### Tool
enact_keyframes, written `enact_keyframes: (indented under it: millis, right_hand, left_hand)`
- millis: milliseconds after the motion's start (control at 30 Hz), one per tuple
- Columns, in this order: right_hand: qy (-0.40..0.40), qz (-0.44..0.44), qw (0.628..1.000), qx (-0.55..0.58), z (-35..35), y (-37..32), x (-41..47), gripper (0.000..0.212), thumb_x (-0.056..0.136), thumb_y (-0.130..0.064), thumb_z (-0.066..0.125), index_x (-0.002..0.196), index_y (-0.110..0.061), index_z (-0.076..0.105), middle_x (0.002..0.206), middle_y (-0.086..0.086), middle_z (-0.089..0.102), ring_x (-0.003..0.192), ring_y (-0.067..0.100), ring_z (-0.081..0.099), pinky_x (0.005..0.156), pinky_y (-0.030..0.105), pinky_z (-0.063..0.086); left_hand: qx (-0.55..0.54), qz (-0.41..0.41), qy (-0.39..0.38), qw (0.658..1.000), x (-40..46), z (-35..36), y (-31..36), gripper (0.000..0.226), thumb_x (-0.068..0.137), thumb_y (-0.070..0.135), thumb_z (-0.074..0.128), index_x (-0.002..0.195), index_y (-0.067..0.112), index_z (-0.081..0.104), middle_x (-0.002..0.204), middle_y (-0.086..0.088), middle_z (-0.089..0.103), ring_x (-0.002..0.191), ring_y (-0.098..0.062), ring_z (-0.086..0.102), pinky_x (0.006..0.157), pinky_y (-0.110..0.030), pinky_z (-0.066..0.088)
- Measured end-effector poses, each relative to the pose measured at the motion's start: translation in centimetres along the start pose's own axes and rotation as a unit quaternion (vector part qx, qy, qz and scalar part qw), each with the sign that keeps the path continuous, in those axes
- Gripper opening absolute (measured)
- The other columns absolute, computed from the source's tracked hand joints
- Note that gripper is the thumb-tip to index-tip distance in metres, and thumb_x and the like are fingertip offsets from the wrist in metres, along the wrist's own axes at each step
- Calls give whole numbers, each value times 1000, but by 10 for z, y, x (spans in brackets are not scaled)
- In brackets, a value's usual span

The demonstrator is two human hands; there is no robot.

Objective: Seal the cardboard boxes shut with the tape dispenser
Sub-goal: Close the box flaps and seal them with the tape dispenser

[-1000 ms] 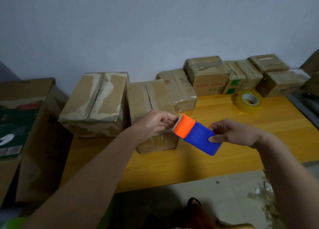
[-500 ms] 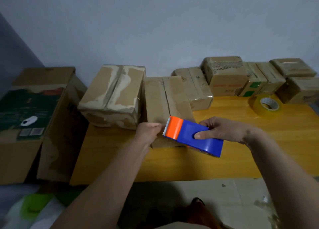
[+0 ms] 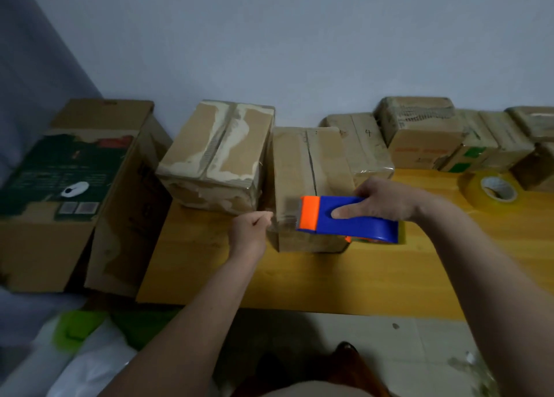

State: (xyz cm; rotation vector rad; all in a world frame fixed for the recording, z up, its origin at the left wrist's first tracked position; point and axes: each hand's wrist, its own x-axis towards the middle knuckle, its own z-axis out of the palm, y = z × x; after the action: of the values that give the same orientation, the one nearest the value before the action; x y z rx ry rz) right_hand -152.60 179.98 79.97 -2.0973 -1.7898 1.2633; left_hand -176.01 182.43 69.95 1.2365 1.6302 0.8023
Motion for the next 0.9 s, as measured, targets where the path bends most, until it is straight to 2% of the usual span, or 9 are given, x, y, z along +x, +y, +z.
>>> enact_keyframes:
  millis: [100, 200, 433, 533, 600, 667, 700, 767, 900]
  right_hand:
    - [10, 24, 998, -56, -3, -9, 11, 49, 66, -66, 72, 79, -19, 64, 75, -1, 67, 71, 17, 63, 57, 26, 41]
    - [6, 44, 995, -92, 0, -16, 21, 53, 66, -66, 71, 81, -16, 62, 78, 2, 65, 75, 20, 62, 58, 28, 42]
    - [2, 70, 988, -139, 4, -21, 32, 59, 66, -66, 72, 88, -12, 64, 83, 5, 66, 78, 21, 62, 68, 33, 49]
    - [1, 70, 987, -146, 4, -23, 34, 58, 67, -66, 72, 87, -12, 64, 82, 5, 66, 76, 21, 62, 66, 32, 48]
    - [-1, 68, 988, -142, 3, -23, 34, 58, 67, -66, 71, 86, -12, 64, 81, 5, 66, 76, 21, 63, 66, 32, 48]
    - [-2, 66, 988, -142, 3, -23, 34, 57, 67, -65, 71, 85, -13, 63, 80, 5, 66, 75, 21, 62, 65, 32, 48]
    - [-2, 67, 988, -143, 3, -22, 34, 56, 67, -65, 71, 84, -13, 62, 79, 4, 65, 74, 20, 62, 63, 31, 47]
    - [-2, 68, 987, -143, 4, -22, 34, 55, 67, -65, 71, 84, -14, 61, 78, 4, 64, 73, 19, 61, 60, 28, 46]
    - [-11, 70, 988, -141, 4, -23, 35, 56, 66, -67, 71, 85, -15, 60, 80, 4, 64, 75, 20, 61, 62, 29, 46]
  left_hand:
    - [51, 26, 13, 998, -1, 8, -6, 23, 97, 11, 53, 109, 9, 72, 111, 0, 69, 104, -15, 61, 88, -27, 47]
    - [101, 28, 11, 994, 1, 13, -10, 28, 99, 13, 49, 77, 23, 65, 86, 6, 60, 82, -13, 55, 74, -23, 40]
    - [237, 69, 16, 969, 1, 27, -17, 36, 98, 8, 44, 63, 15, 48, 77, -13, 57, 69, -24, 54, 54, -28, 33]
    - [327, 9, -35, 944, 3, 31, -18, 20, 98, 16, 49, 81, 14, 61, 75, -2, 52, 73, -18, 56, 55, -25, 38]
    - [351, -77, -73, 930, 2, 30, -24, 20, 99, 23, 48, 103, 10, 63, 80, 1, 53, 84, -20, 58, 70, -30, 48]
    - [349, -51, -30, 935, -3, 29, -34, 38, 96, 15, 53, 133, 11, 49, 120, -6, 56, 113, -21, 54, 92, -31, 47]
    - [334, 3, -2, 943, -6, 30, -38, 63, 91, 8, 56, 148, 15, 29, 146, -5, 39, 134, -21, 39, 106, -32, 38]
    - [325, 144, -12, 935, -13, 29, -40, 98, 83, -5, 55, 150, 28, -10, 160, 6, -3, 147, -14, -2, 118, -32, 9]
    - [440, 249, -73, 860, -13, 26, -44, 105, 81, -5, 53, 140, 24, -29, 153, 2, -33, 138, -14, -23, 114, -33, -8]
